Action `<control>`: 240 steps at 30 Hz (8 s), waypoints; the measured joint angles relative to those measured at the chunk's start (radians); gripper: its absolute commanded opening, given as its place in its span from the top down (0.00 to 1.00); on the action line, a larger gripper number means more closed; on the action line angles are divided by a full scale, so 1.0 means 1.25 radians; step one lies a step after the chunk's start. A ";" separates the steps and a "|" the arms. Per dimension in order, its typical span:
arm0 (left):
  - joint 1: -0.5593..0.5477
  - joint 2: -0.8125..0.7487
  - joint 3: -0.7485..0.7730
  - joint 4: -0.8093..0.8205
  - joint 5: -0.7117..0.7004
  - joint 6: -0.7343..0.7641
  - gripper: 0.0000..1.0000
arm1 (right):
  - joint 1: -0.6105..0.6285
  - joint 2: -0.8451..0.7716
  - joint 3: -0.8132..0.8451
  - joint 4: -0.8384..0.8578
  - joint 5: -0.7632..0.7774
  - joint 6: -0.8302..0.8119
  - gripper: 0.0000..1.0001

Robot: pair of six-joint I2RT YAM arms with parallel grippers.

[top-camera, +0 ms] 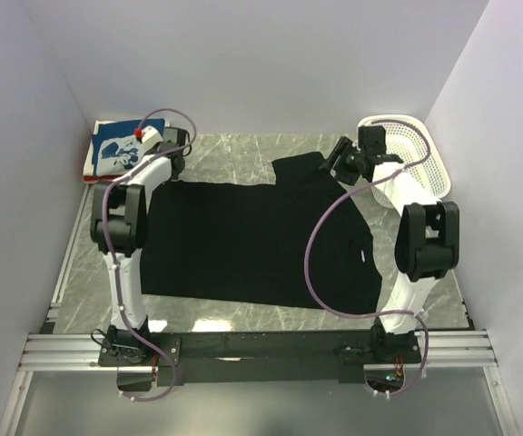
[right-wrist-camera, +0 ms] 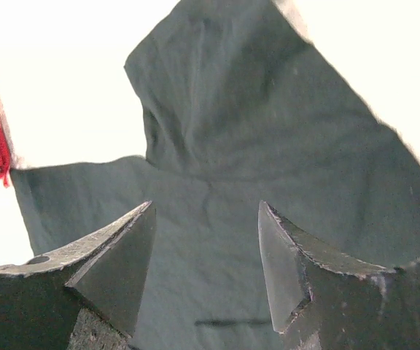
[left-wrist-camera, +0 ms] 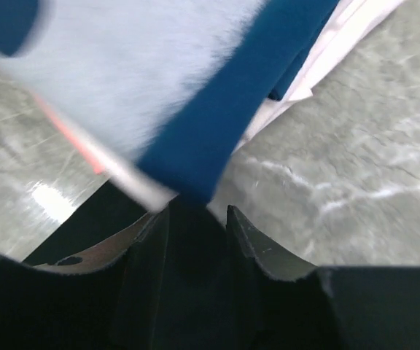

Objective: Fold and stack the t-shirts
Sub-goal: Fold the tshirt

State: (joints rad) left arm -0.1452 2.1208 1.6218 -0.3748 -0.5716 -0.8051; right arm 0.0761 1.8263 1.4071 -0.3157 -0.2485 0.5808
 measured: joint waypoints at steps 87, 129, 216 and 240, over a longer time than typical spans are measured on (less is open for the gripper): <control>-0.012 0.022 0.016 -0.059 -0.016 0.000 0.99 | -0.038 0.288 0.332 -0.103 0.052 -0.014 1.00; -0.012 -0.534 -0.645 0.128 0.007 -0.181 0.99 | -0.039 -0.511 -0.585 -0.005 0.091 0.026 1.00; -0.031 -0.764 -0.811 0.212 0.316 -0.162 0.59 | 0.175 -0.051 -0.299 0.057 0.111 -0.071 0.96; -0.036 -0.764 -0.811 0.207 0.320 -0.162 0.60 | 0.283 -0.442 -0.533 0.029 0.070 -0.027 1.00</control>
State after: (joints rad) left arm -0.1898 1.1656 0.6083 -0.1165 -0.1722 -1.0073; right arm 0.4297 1.2739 0.7414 -0.2790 -0.1616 0.5476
